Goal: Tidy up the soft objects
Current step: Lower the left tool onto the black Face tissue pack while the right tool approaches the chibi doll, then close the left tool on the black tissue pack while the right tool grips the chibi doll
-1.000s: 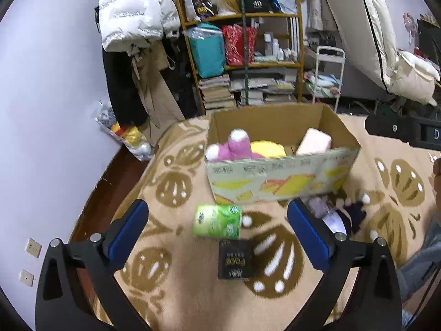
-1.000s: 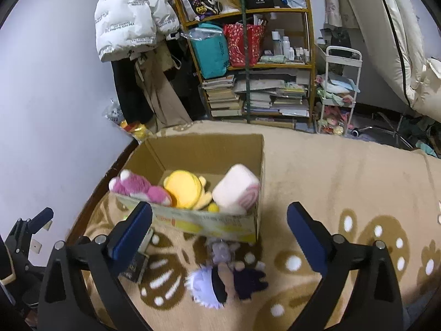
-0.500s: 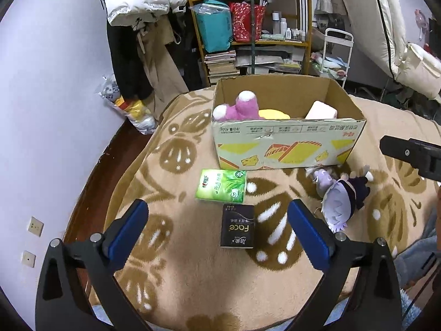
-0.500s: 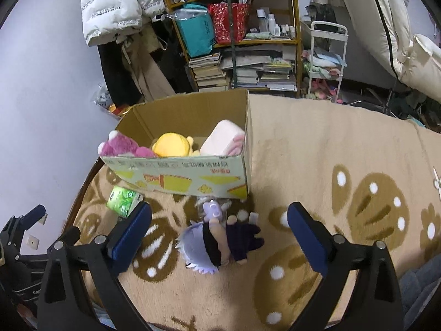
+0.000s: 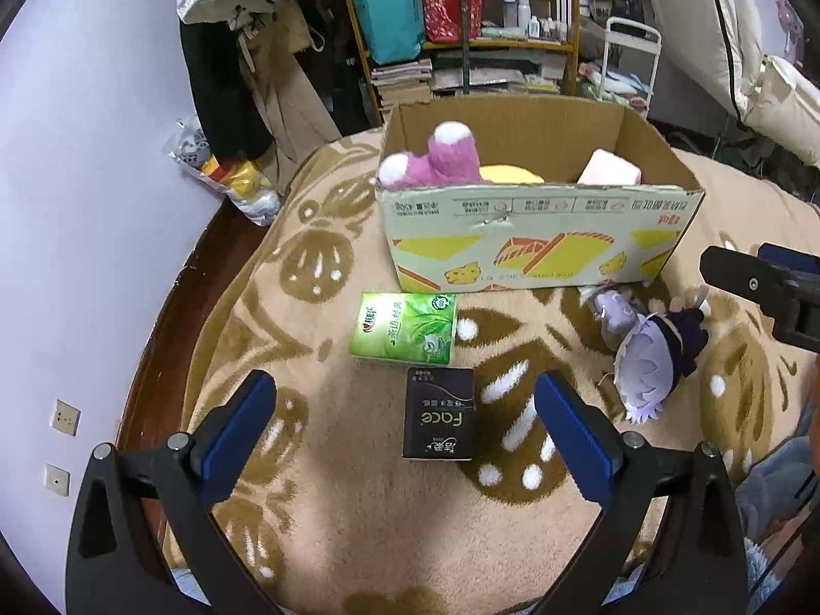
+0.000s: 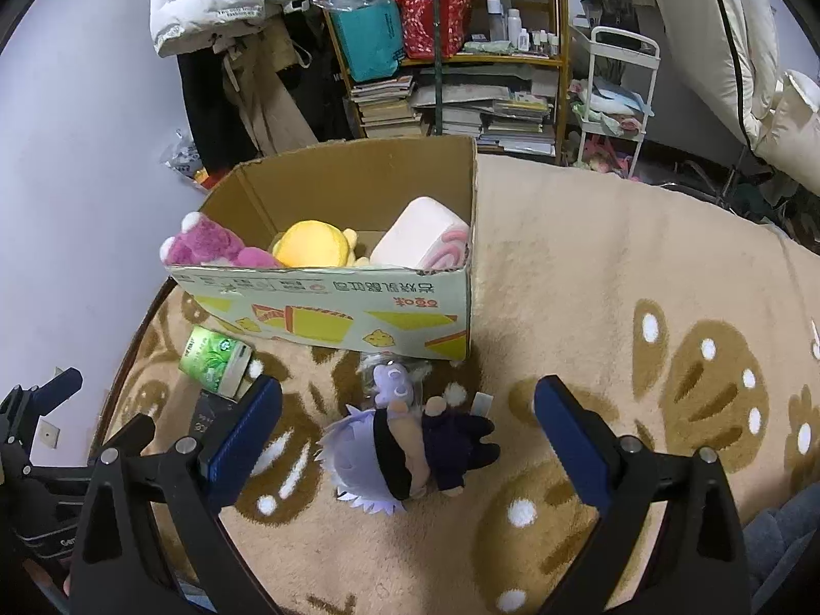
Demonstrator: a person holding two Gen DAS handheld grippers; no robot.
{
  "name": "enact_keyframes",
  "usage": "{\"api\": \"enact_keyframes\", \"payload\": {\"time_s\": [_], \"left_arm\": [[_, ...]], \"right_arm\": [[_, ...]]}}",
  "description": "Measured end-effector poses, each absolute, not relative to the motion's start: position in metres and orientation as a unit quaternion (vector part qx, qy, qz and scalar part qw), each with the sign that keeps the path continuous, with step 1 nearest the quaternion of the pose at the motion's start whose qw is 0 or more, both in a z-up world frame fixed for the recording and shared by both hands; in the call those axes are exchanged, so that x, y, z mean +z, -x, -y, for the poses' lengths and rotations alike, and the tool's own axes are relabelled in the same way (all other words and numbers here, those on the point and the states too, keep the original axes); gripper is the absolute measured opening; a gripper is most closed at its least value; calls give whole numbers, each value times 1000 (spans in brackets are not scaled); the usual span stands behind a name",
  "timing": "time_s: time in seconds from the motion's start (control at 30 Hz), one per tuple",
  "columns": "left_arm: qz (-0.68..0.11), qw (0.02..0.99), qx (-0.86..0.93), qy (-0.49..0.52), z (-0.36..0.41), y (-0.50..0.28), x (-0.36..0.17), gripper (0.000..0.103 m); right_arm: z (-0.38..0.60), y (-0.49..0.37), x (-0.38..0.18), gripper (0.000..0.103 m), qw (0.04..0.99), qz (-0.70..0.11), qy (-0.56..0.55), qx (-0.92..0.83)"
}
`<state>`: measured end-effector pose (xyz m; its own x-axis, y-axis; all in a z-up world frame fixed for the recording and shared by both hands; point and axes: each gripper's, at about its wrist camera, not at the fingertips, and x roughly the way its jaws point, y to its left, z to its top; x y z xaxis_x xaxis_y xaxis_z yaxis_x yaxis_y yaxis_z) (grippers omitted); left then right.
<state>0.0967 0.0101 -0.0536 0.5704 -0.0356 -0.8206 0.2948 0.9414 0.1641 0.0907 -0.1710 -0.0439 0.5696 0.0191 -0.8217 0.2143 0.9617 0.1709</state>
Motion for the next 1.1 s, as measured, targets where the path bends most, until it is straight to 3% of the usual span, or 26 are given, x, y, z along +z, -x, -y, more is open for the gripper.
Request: {"api": "enact_keyframes", "payload": {"time_s": [0.93,1.0,1.1], "left_arm": [[-589,790,-84,-147,0,-132,-142,99],[-598,785,-84,-138,-2,-133,-146,97],[-612,776,-89,-126,-5,-136,-152,79]], "right_arm": [[165,-126,-109,103,829,-543,-109,-76],[167,-126,-114,103,827,-546,-104,-85],[173,-126,-122,103,818,-555,-124,-79]]}}
